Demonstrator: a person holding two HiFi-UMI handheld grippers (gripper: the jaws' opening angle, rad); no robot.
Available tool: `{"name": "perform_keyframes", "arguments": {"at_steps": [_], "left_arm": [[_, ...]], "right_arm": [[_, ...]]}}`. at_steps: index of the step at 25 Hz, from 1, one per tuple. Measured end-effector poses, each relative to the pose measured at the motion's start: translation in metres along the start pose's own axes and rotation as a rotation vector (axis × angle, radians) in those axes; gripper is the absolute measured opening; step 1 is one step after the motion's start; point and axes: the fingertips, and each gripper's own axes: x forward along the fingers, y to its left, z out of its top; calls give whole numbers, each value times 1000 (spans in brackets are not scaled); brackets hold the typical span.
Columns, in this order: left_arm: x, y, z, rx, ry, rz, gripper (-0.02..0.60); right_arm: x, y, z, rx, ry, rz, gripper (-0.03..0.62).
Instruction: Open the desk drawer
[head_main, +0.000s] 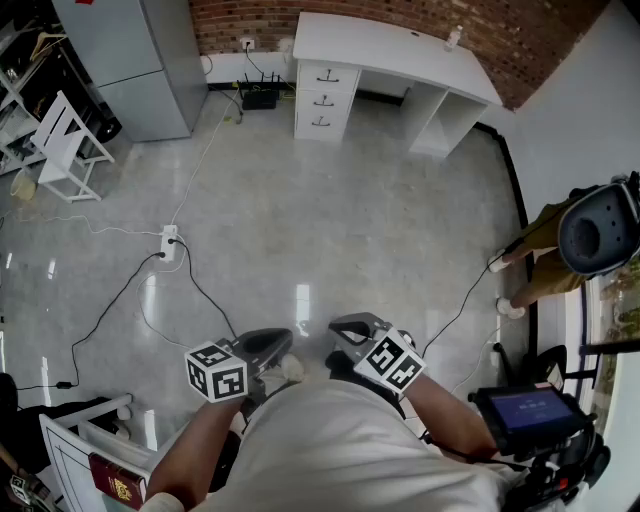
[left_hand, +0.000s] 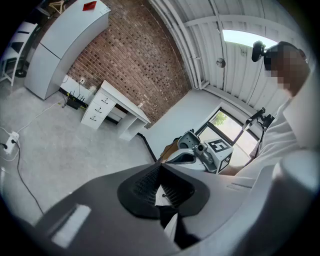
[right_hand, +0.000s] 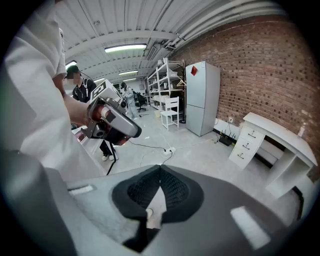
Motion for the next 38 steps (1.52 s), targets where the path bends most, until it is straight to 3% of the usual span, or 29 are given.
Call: {"name": "perform_keyframes", "arguments": {"at_steps": [9, 17, 21, 28, 38], "left_arm": [[46, 31, 46, 8, 12, -16, 6], [117, 75, 151, 46, 12, 44, 6], [151, 102, 203, 75, -29, 86, 6], [176, 149, 262, 78, -30, 102, 6], [215, 252, 366, 104, 71, -44, 6]], "right_arm": [[21, -66, 16, -4, 5, -3, 3], [41, -201, 56, -9, -33, 43, 3], [53, -259, 70, -34, -44, 65, 16], [86, -330, 83, 40, -43, 40, 75], [167, -445, 143, 181, -25, -73, 75]]}}
